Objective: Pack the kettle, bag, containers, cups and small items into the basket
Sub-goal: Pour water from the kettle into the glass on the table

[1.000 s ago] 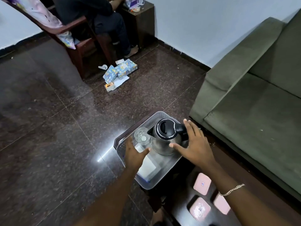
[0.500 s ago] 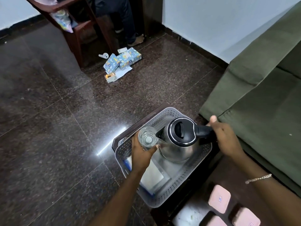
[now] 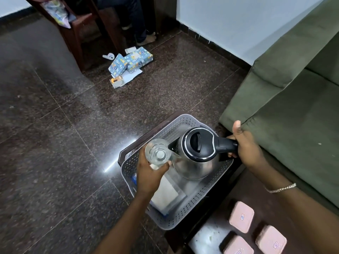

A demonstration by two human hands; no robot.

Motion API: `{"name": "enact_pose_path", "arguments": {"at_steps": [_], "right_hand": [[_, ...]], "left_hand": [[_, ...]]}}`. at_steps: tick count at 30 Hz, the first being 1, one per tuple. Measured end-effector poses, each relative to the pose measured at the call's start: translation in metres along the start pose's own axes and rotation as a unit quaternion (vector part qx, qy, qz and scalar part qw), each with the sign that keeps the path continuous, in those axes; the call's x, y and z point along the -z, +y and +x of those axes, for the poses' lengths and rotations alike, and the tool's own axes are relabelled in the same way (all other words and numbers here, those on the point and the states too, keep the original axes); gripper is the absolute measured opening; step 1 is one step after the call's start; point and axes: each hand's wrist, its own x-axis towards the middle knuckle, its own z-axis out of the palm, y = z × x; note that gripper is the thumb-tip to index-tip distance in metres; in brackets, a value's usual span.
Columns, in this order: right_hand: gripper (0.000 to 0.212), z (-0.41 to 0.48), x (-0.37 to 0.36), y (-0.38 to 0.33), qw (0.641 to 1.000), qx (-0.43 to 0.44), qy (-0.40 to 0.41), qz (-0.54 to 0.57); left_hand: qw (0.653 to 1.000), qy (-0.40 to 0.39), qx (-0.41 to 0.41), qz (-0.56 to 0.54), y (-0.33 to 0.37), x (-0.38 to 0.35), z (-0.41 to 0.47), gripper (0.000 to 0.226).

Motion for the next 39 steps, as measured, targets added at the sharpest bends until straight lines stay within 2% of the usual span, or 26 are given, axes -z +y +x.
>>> {"name": "enact_pose_path", "arguments": {"at_steps": [3,6,7,9,10,14,17,18,21,24,27,31,35,39], "right_hand": [[0.104,-0.015,0.006,-0.005,1.0,0.007,0.009,0.002],[0.091,-0.031,0.022,-0.019,0.999,0.014,0.027,0.037],[0.078,-0.036,0.027,-0.022,0.998,0.02,0.04,0.048],[0.04,-0.048,0.043,-0.03,0.995,0.028,0.077,0.058],[0.032,-0.054,0.053,-0.032,0.994,0.035,0.094,0.054],[0.028,-0.083,0.106,-0.033,0.988,0.1,0.11,-0.042],[0.016,-0.11,0.148,-0.033,0.969,0.132,0.158,-0.135],[0.017,-0.119,0.161,-0.034,0.968,0.133,0.171,-0.125],[0.039,-0.143,0.207,-0.028,0.98,0.079,0.182,-0.022],[0.033,-0.166,0.259,-0.019,0.983,0.035,0.176,0.027],[0.045,-0.192,0.303,-0.006,0.993,0.029,0.108,-0.022],[0.044,-0.229,0.342,0.016,0.991,0.008,0.094,-0.098],[0.044,-0.251,0.361,0.042,0.988,0.003,0.067,-0.139],[0.043,-0.268,0.37,0.066,0.975,0.002,0.028,-0.22]], "left_hand": [[0.999,0.004,-0.02,0.03,0.014,0.014,-0.016,0.078],[0.999,0.001,-0.036,0.031,0.035,0.027,-0.035,0.081],[0.998,0.001,-0.045,0.032,0.041,0.03,-0.04,0.082],[0.997,-0.001,-0.063,0.038,0.054,0.033,-0.053,0.082],[0.997,-0.003,-0.07,0.041,0.06,0.032,-0.06,0.082],[0.995,-0.041,-0.074,0.054,0.079,0.019,-0.085,0.081],[0.99,-0.1,-0.08,0.051,0.088,-0.004,-0.105,0.085],[0.988,-0.116,-0.083,0.052,0.092,-0.015,-0.115,0.085],[0.982,-0.158,-0.084,0.057,0.099,-0.052,-0.149,0.088],[0.969,-0.217,-0.1,0.06,0.096,-0.092,-0.189,0.088],[0.955,-0.27,-0.117,0.049,0.087,-0.135,-0.232,0.086],[0.936,-0.331,-0.102,0.06,0.064,-0.189,-0.289,0.08],[0.912,-0.389,-0.085,0.1,0.034,-0.233,-0.33,0.085],[0.894,-0.416,-0.068,0.154,0.012,-0.262,-0.359,0.082]]}}
